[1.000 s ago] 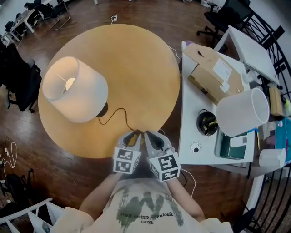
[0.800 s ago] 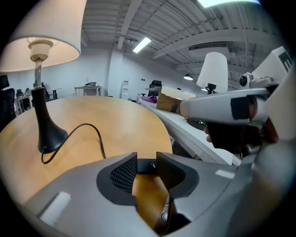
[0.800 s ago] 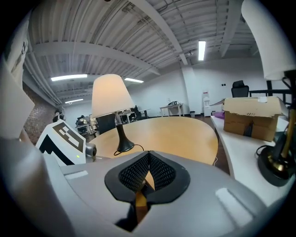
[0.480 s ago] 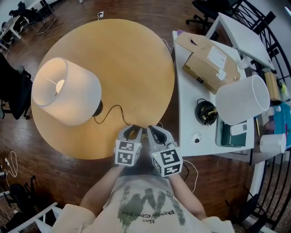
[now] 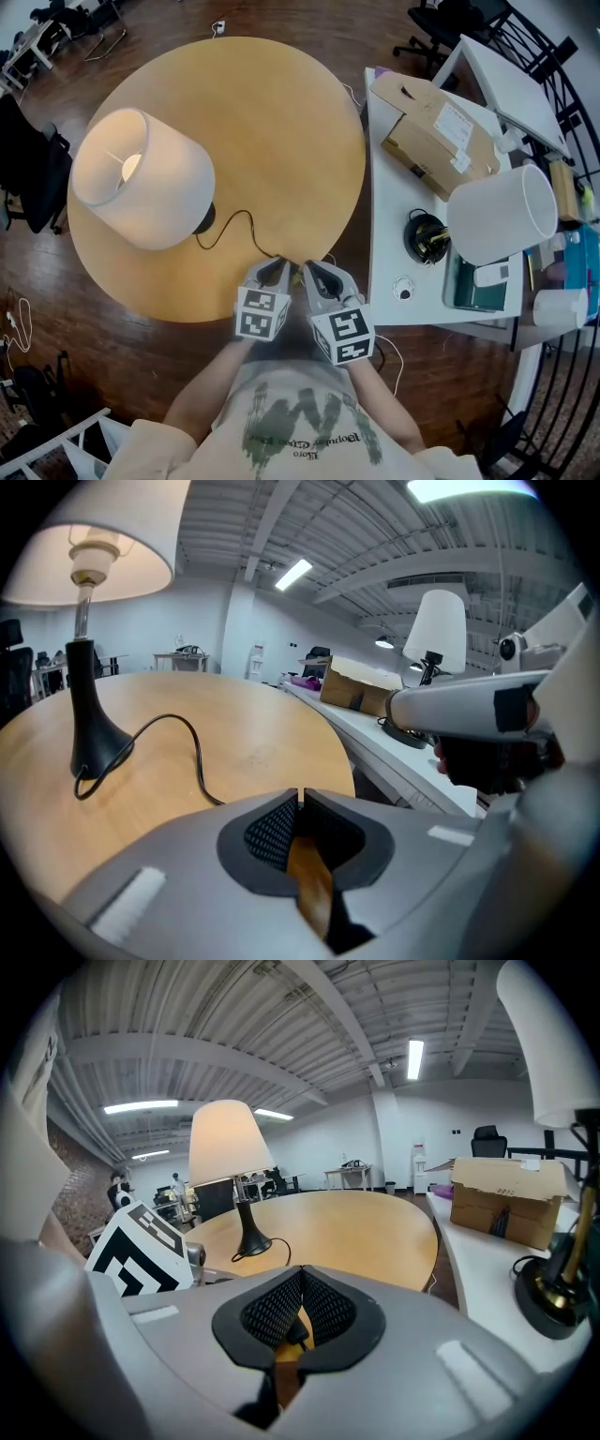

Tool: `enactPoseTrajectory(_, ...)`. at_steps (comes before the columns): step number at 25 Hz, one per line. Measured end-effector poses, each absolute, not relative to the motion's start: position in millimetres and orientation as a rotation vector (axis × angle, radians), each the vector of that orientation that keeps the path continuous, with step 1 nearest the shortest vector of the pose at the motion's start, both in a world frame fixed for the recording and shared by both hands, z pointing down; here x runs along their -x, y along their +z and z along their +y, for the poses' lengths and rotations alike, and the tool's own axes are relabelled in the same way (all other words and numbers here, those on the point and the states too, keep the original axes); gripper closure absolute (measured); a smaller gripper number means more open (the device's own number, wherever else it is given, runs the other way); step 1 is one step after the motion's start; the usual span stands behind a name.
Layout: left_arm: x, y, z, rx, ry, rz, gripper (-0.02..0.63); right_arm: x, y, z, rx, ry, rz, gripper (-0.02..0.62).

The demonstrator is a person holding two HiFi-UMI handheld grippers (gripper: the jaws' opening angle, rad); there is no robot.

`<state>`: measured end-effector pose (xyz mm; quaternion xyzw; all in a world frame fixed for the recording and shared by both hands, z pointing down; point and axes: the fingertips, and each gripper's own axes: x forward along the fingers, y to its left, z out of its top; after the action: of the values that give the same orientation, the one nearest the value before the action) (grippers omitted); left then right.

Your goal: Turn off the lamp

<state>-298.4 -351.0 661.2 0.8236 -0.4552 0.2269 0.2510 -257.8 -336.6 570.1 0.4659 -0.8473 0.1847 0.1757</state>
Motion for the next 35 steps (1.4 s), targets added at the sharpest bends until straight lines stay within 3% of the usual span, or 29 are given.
enactPoseTrajectory(23,300,665,-355,-2.142,0.596,-1.19,0.606,269,573,-331,-1.234,0.543,-2.445,0.595)
enactPoseTrajectory(35,344,613,-348,-2.04,0.375,-1.504,0.606,312,547,-331,-0.993,0.444,-2.617,0.595)
